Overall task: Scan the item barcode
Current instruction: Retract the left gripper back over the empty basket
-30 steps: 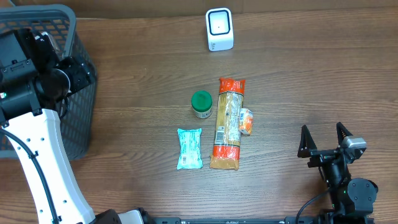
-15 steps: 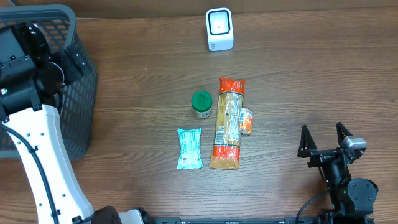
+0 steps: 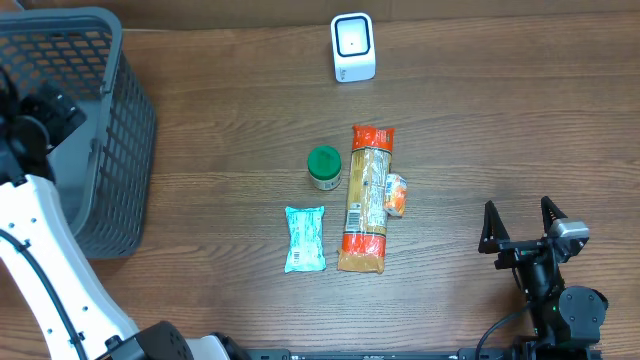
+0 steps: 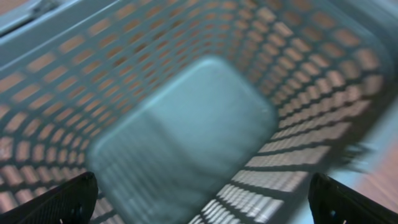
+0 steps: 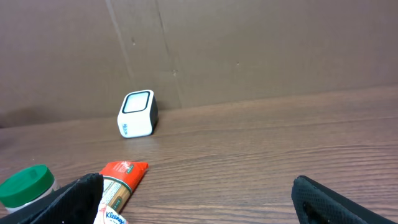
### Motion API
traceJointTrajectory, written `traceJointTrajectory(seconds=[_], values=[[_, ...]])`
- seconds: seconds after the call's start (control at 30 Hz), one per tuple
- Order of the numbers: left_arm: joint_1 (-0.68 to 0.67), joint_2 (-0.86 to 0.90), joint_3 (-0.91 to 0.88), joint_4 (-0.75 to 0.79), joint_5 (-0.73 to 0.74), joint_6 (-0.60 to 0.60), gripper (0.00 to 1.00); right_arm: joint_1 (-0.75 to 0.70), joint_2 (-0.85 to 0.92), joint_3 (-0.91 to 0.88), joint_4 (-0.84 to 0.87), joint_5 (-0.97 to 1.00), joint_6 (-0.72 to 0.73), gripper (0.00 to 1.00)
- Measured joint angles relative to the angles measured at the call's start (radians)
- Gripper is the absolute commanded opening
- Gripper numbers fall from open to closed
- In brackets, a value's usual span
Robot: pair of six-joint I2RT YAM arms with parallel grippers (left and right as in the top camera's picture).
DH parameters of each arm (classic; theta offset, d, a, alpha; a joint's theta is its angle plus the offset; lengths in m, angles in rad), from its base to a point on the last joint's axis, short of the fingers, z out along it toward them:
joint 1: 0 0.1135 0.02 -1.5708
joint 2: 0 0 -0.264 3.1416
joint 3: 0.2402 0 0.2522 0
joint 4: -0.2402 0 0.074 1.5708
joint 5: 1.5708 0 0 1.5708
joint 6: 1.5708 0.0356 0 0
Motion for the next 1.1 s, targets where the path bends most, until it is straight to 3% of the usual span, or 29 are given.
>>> traceJointTrajectory(seconds=[0.9, 1.1], values=[[0.030, 0.010, 0.000, -0.041, -0.007, -0.018, 1.00, 0.000, 0.000, 0.000, -0.003, 0.032, 0.002, 1.00], [0.030, 0.010, 0.000, -0.041, -0.007, -0.018, 1.00, 0.000, 0.000, 0.000, -0.003, 0.010, 0.099, 1.00]])
